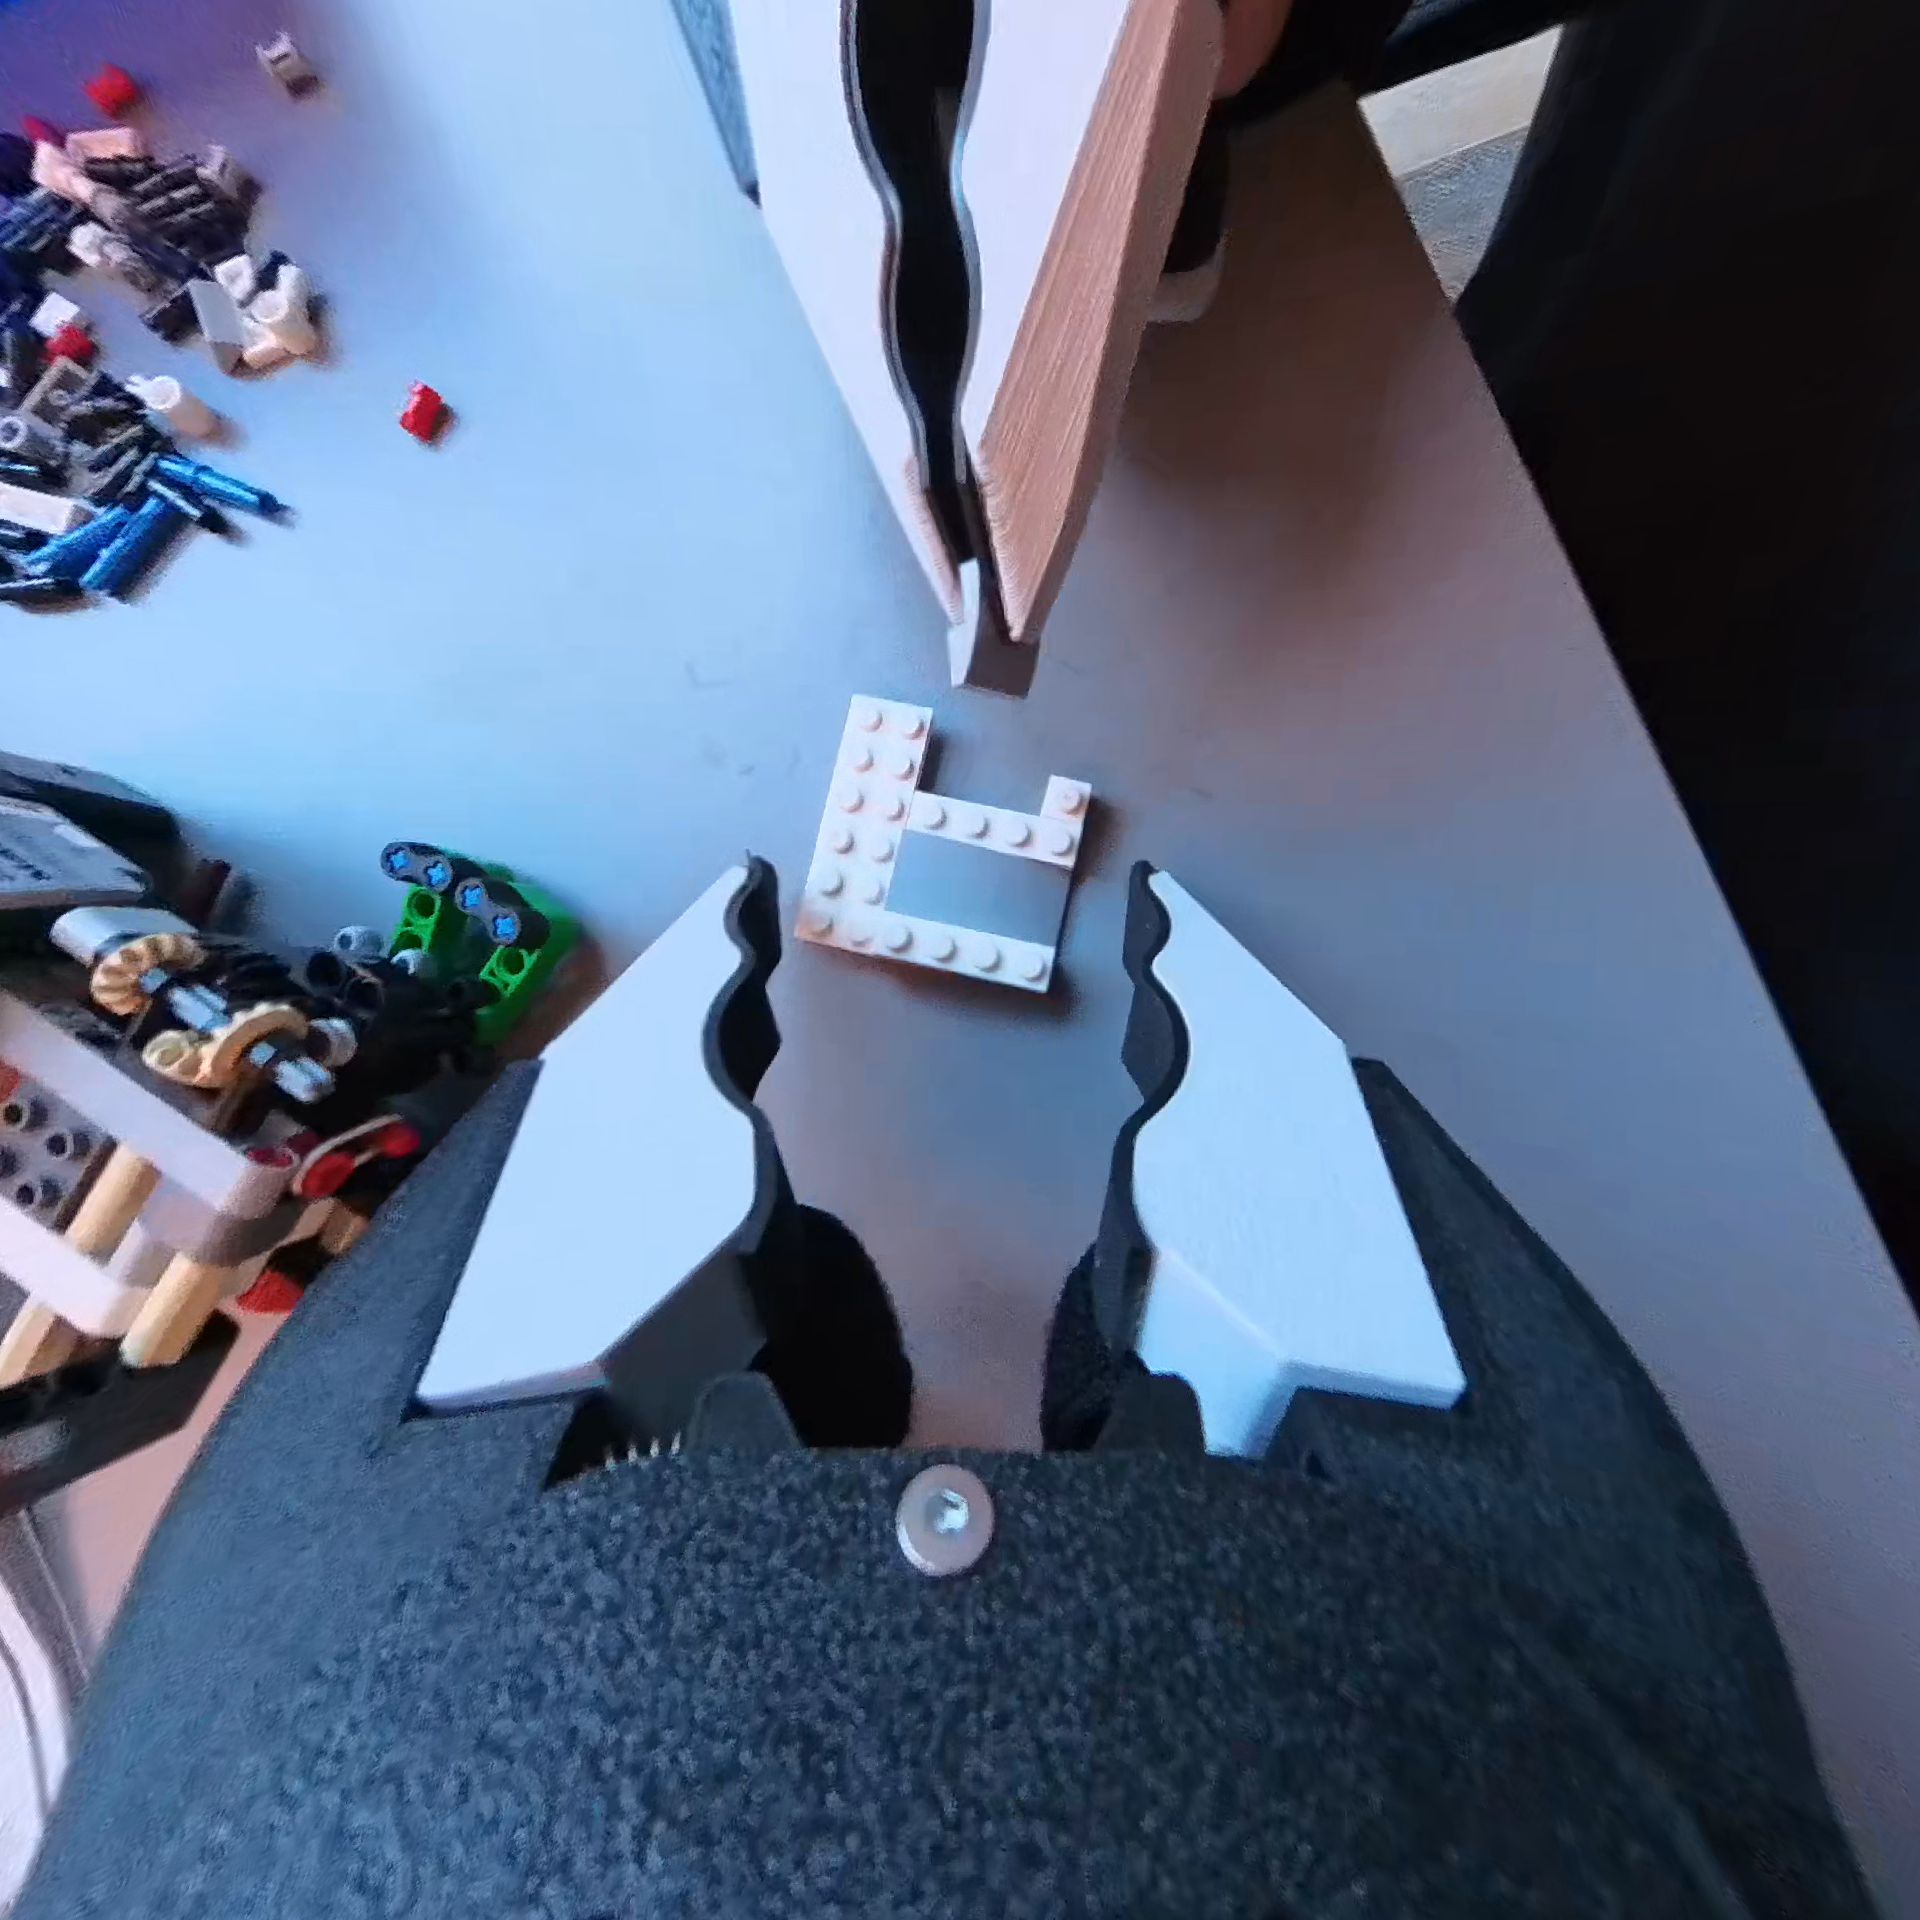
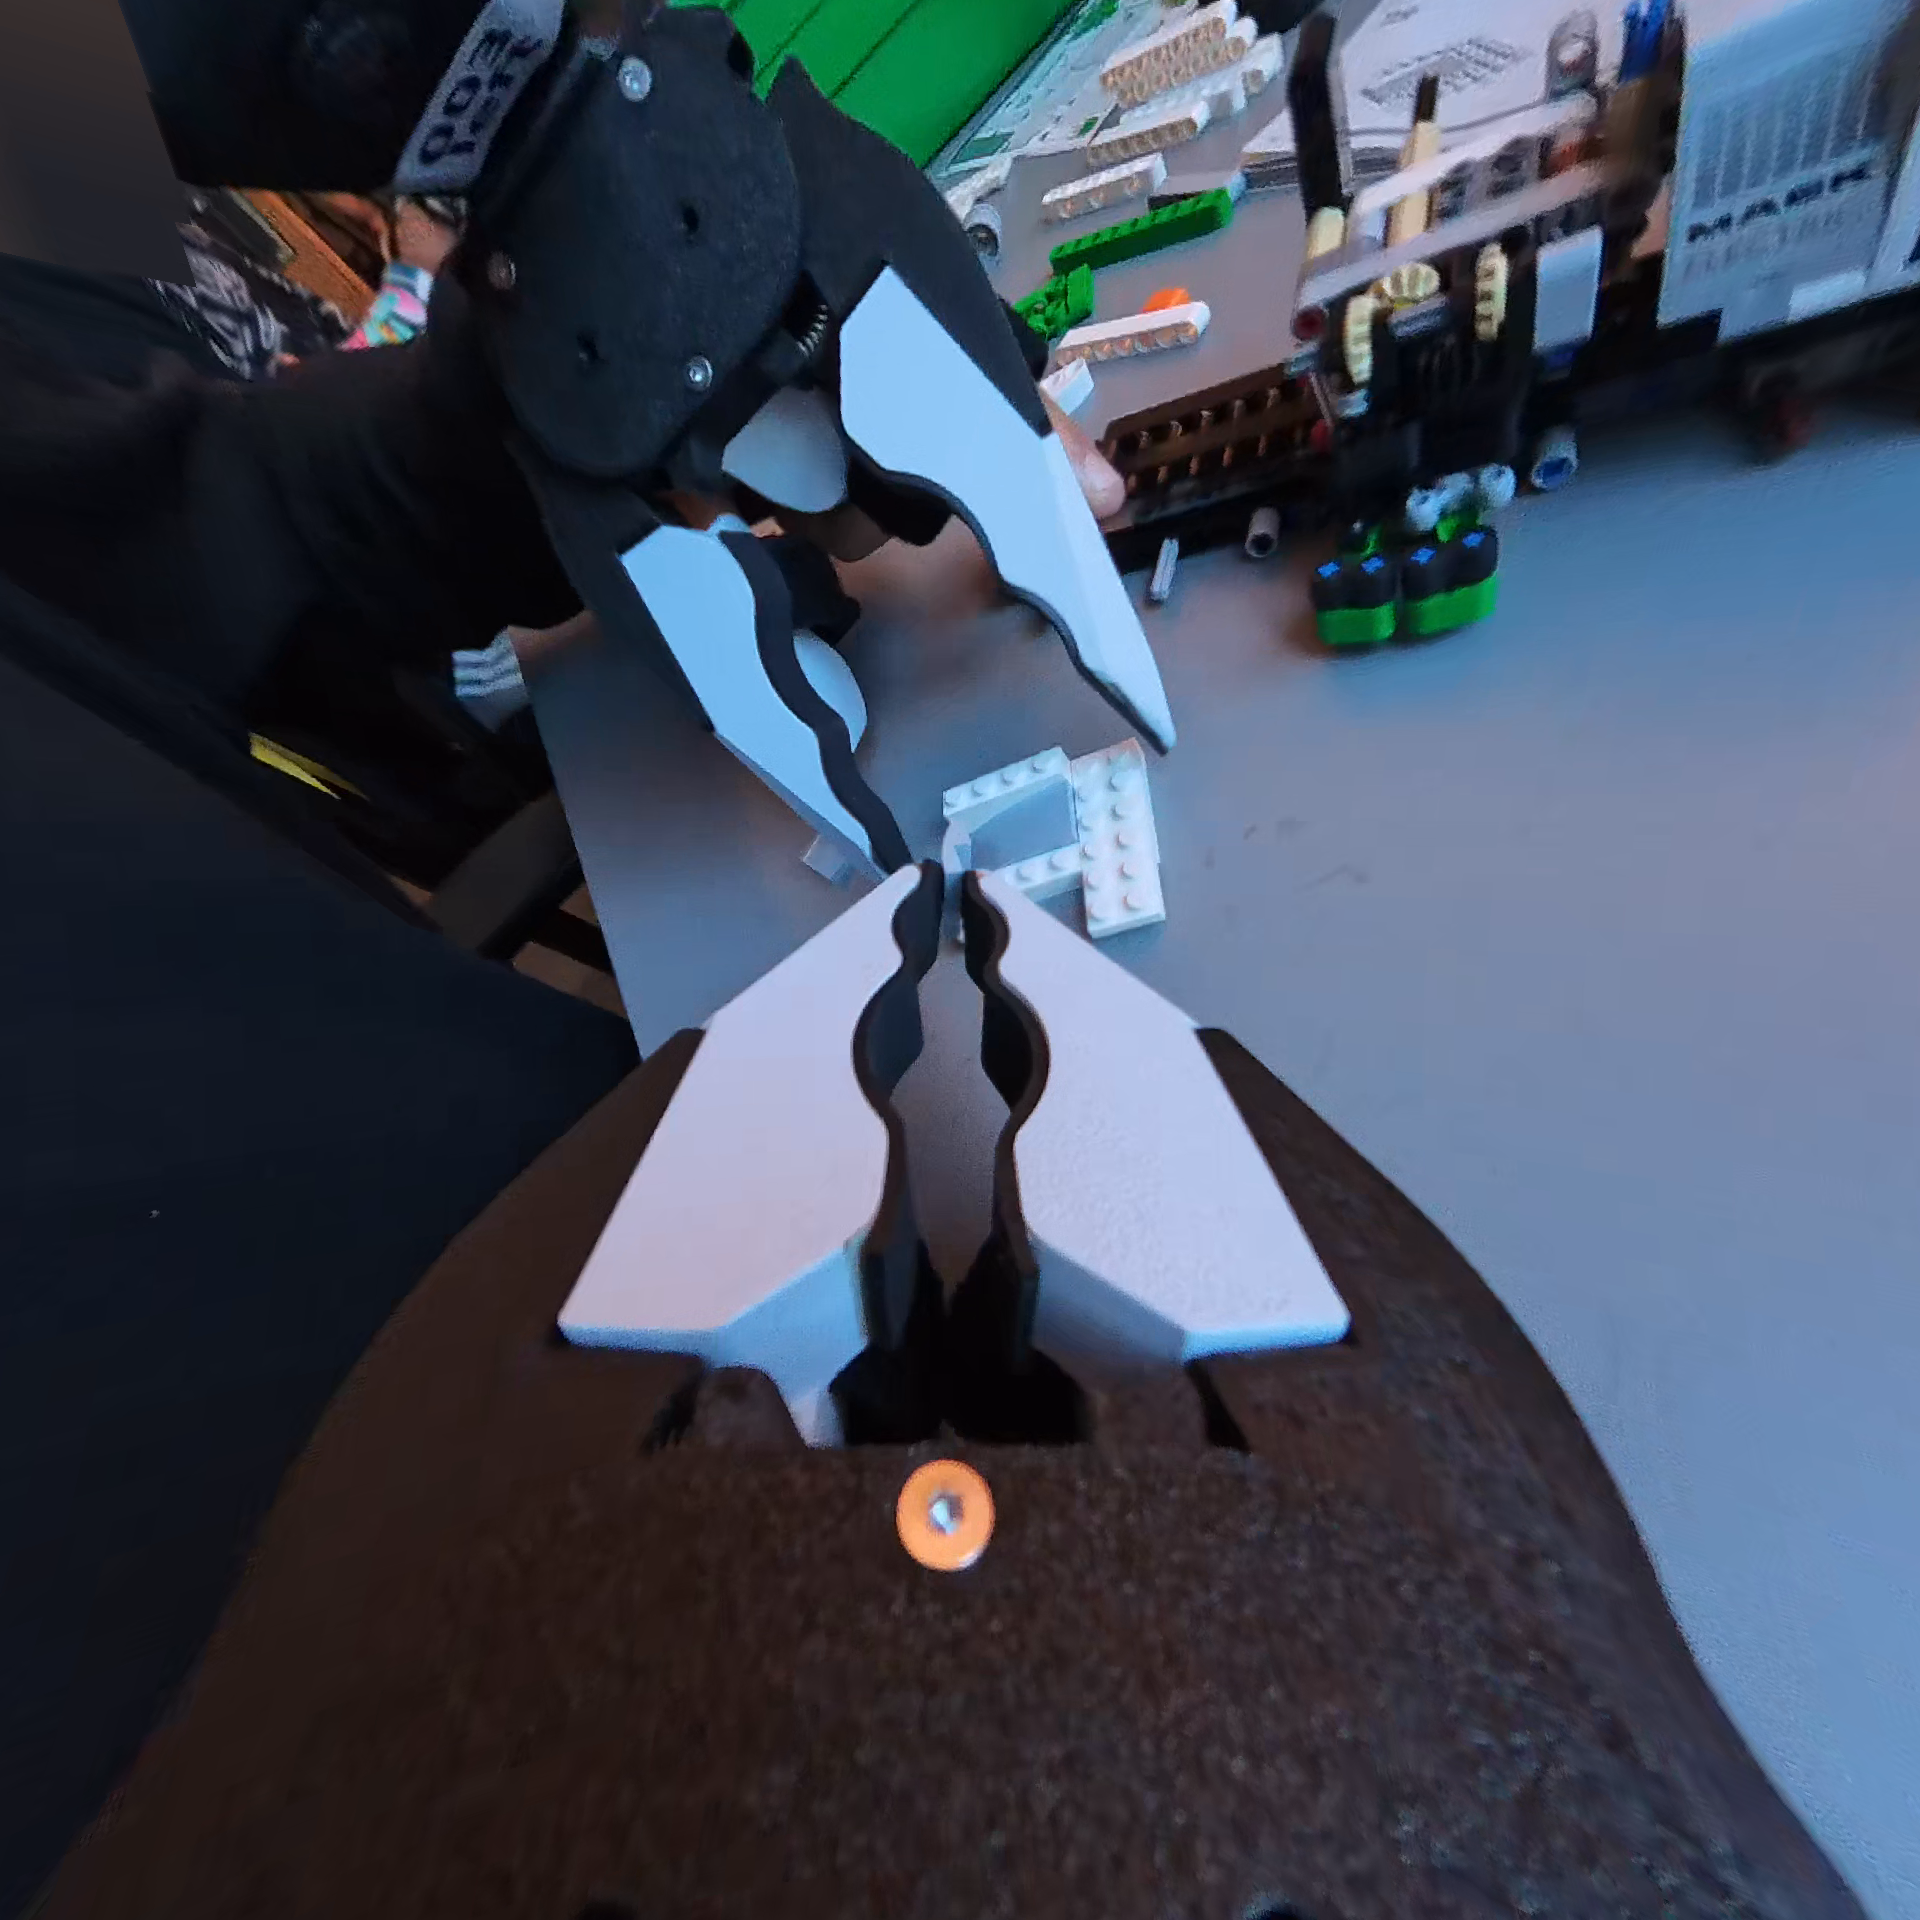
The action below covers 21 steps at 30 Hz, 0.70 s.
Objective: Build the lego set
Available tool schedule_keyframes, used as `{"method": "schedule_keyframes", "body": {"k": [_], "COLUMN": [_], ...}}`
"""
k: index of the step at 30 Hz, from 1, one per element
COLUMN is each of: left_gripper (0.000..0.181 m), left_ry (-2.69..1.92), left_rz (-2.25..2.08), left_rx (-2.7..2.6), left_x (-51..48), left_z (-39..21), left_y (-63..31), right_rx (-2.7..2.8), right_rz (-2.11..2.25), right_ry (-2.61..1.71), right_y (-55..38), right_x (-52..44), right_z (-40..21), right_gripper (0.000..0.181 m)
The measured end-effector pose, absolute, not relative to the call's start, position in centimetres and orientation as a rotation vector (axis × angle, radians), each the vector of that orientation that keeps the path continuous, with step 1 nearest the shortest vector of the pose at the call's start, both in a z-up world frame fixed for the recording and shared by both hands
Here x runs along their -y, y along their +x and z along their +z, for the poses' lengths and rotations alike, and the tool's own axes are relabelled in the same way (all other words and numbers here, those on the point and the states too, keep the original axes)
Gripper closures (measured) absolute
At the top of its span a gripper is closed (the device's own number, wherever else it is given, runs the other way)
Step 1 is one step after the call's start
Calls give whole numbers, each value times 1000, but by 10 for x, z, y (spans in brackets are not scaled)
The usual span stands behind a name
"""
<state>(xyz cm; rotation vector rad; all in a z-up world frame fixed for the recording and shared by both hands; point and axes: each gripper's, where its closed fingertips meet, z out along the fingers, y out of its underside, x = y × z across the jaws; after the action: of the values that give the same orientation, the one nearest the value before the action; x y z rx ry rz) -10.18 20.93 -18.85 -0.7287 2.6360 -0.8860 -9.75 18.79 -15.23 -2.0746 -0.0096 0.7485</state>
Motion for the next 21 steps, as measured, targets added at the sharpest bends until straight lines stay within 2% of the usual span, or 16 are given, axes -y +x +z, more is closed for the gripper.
{"method": "schedule_keyframes", "body": {"k": [2,11,21], "left_gripper": [114,131,132], "left_ry": [-759,-782,-645], "left_rz": [-897,-836,-580], "left_rx": [-2677,-2746,-2377], "left_x": [-208,-207,-205], "left_z": [-190,-192,-180], "left_y": [-101,-99,-92], "right_rx": [-18,-115,-336], "right_rz": [786,934,1023], "right_ry": [-2063,-2075,-2099], "right_y": [-98,-95,-92], "right_x": [-186,-182,-191], "right_z": [-153,-158,-164], "right_gripper": [179,179,179]}}
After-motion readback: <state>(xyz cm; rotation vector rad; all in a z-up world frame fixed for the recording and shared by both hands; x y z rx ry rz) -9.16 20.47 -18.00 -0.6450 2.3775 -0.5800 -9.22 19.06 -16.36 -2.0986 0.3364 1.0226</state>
